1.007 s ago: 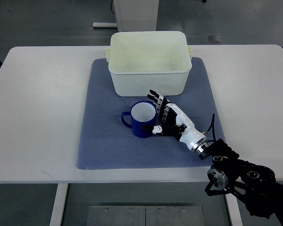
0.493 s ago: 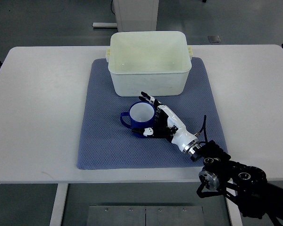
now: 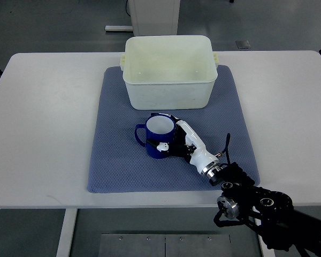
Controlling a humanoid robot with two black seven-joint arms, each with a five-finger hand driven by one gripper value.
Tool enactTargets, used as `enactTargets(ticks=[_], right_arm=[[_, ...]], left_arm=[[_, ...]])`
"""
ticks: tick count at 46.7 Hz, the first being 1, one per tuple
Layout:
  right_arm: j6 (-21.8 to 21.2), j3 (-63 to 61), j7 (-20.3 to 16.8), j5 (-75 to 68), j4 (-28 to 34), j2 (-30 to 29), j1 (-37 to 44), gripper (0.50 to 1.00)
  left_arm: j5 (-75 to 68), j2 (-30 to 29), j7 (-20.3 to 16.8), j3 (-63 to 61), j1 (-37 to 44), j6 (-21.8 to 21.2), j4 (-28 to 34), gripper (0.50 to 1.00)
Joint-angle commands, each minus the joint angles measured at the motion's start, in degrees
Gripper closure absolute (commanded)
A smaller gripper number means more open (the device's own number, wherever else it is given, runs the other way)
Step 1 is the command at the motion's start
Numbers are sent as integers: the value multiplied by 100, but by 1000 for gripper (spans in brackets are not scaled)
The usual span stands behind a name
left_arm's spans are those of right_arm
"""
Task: Place cup in box with right hand
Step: 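Close the right hand fingers around the blue mug's body, then lift the blue mug with the right hand up and away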
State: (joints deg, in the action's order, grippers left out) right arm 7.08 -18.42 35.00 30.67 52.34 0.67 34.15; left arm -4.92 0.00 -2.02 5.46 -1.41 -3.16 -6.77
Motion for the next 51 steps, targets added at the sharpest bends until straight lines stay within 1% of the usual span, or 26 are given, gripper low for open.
enactTargets(ticks=[1, 9, 15, 25, 33, 42, 51], right_arm=[[4, 5, 0, 0, 4, 12, 21, 1000], [-5, 5, 0, 0, 57, 91, 206, 1000], [-13, 5, 0, -8, 135, 345, 338, 1000], [-13, -21, 0, -35, 496, 1022, 452, 1000], [-40, -56, 0, -79, 865, 1725, 452, 1000], [-84, -74, 0, -96, 1129, 2411, 452, 1000], [-207, -74, 0, -175, 1427, 3008, 452, 1000]], left_arm=[[0, 0, 0, -1, 0, 0, 0, 500], [0, 0, 0, -1, 0, 0, 0, 500], [0, 0, 0, -1, 0, 0, 0, 500], [0, 0, 0, -1, 0, 0, 0, 500], [0, 0, 0, -1, 0, 0, 0, 500], [0, 0, 0, -1, 0, 0, 0, 500], [0, 0, 0, -1, 0, 0, 0, 500]])
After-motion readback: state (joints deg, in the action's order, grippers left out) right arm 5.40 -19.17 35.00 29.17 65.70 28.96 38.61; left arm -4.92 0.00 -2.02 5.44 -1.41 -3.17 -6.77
